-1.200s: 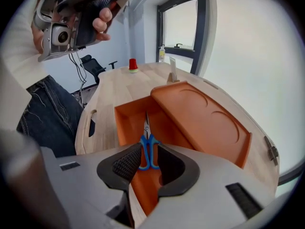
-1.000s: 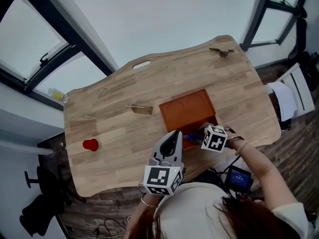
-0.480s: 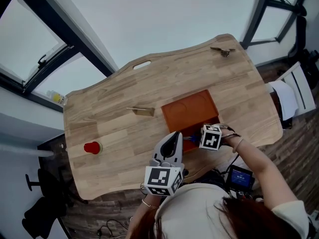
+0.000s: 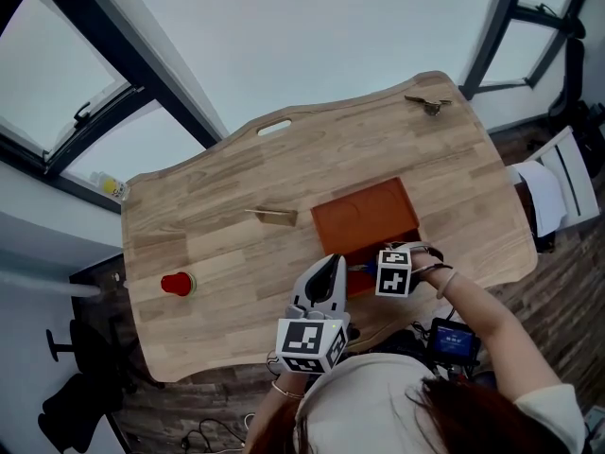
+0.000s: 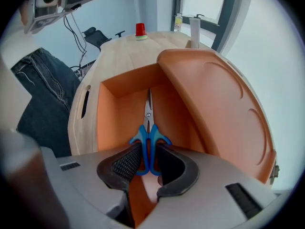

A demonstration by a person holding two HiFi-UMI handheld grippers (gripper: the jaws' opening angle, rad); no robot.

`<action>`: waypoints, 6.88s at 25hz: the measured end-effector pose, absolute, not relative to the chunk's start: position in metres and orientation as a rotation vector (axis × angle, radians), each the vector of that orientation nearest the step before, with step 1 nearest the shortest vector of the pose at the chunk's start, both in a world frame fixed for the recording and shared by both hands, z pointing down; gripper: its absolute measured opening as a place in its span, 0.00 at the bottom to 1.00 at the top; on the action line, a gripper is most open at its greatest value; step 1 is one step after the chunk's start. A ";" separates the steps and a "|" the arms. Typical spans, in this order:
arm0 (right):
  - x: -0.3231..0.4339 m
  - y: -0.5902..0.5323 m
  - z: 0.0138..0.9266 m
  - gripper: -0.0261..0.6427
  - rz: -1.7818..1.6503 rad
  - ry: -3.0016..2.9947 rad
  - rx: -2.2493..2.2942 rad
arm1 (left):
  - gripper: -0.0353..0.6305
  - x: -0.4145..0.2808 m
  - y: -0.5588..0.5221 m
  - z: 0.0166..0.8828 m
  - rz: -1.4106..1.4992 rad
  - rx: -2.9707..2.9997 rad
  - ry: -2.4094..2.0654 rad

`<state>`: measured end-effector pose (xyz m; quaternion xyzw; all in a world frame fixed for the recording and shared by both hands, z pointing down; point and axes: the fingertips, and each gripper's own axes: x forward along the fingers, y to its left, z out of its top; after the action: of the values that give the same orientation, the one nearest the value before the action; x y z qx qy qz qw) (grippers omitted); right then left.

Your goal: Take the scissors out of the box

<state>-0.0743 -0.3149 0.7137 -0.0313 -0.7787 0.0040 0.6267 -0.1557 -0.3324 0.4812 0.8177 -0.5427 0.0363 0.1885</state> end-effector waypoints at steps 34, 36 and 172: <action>-0.052 -0.313 0.670 0.20 -0.079 -1.962 0.076 | 0.09 -0.168 -0.308 0.485 0.107 2.114 -1.748; -0.049 -0.313 0.664 0.20 -0.085 -1.978 0.090 | 0.09 -0.164 -0.306 0.484 0.119 2.110 -1.763; 0.042 -0.079 0.363 0.20 -0.128 -2.837 1.222 | 0.08 -0.116 -0.043 0.367 0.056 2.486 -1.925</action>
<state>0.0416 -0.0788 0.3630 0.3951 -0.9174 -0.0413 0.0248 -0.1159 -0.0431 0.3670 0.7906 -0.6121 0.0178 -0.0014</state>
